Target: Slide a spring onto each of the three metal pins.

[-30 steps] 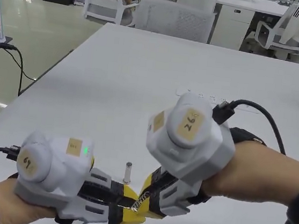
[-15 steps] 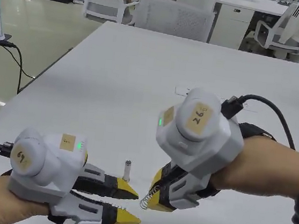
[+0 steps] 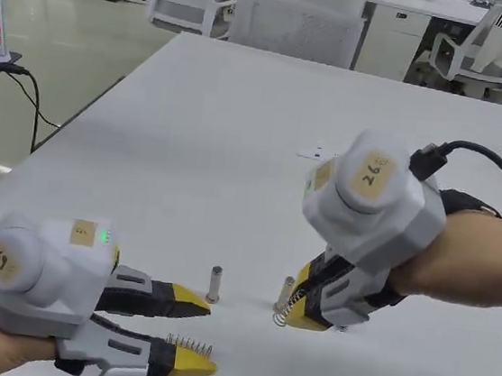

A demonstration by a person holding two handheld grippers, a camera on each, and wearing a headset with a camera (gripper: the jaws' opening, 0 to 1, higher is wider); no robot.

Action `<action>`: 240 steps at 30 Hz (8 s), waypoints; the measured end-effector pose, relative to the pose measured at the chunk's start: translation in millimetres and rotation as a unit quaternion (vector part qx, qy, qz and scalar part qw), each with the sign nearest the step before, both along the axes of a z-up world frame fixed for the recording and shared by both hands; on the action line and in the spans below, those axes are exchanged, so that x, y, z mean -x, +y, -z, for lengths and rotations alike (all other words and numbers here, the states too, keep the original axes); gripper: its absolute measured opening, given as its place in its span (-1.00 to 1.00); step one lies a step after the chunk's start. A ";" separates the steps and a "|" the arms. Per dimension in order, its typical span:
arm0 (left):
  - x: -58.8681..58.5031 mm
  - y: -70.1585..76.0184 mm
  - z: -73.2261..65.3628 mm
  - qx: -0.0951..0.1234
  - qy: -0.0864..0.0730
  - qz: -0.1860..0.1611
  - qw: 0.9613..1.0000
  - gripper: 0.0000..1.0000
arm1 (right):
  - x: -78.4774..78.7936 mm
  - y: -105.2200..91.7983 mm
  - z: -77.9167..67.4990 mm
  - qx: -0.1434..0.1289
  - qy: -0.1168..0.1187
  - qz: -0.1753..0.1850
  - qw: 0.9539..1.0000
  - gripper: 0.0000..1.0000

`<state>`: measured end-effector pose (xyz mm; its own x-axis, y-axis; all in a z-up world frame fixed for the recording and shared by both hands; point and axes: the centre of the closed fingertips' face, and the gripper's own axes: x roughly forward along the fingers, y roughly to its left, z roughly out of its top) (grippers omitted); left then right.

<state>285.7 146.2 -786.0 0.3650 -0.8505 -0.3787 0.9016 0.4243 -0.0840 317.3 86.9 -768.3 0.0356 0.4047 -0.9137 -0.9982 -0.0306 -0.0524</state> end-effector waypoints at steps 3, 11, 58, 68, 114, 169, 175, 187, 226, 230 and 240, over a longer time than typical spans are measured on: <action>-1.4 4.4 -1.0 0.004 -0.001 -0.012 1.000 -0.34 | -6.3 -2.4 -1.1 0.006 -0.006 0.004 1.000 -0.84; -2.4 13.3 -1.2 0.013 -0.001 -0.041 0.999 -0.22 | -24.0 -7.5 -4.0 0.025 -0.027 0.008 0.999 -0.84; -7.7 21.3 1.6 0.022 -0.007 -0.085 0.996 0.18 | -65.9 0.3 28.9 0.079 -0.020 -0.002 0.997 -0.84; -7.4 22.3 2.3 0.020 -0.007 -0.086 0.996 0.16 | -66.1 2.0 44.4 0.093 -0.009 -0.005 0.996 -0.84; -6.4 22.9 4.3 0.014 -0.002 -0.089 0.996 0.11 | -57.3 -17.5 81.1 0.113 0.016 0.022 0.993 -0.70; -2.0 27.6 6.0 0.004 -0.001 -0.094 0.996 0.05 | 22.4 75.6 94.1 0.048 0.037 -0.050 0.997 -0.77; -1.4 28.0 7.4 0.004 0.000 -0.094 0.996 0.04 | 22.7 75.2 100.1 0.057 0.033 -0.052 0.996 -0.80; -1.4 27.9 8.1 0.001 -0.001 -0.091 0.996 0.00 | 23.6 71.1 87.8 0.053 0.030 -0.053 0.997 -0.85; 14.4 5.0 -0.7 -0.001 -0.006 -0.008 1.000 -0.91 | 52.5 50.2 26.9 0.031 0.016 -0.137 0.990 -0.85; 15.8 5.1 0.4 -0.004 -0.005 -0.004 1.000 -0.91 | 53.5 50.5 22.2 0.028 0.020 -0.133 0.991 -0.86; 16.2 4.4 1.0 -0.011 -0.008 -0.001 1.000 -0.94 | 55.1 60.4 0.4 -0.001 0.022 -0.120 0.993 -0.85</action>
<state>269.5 150.5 -787.0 0.3729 -0.8416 -0.3908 0.9020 0.4275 -0.0600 262.1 147.4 -768.7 -0.1007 0.3981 -0.9118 -0.9637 -0.2669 -0.0101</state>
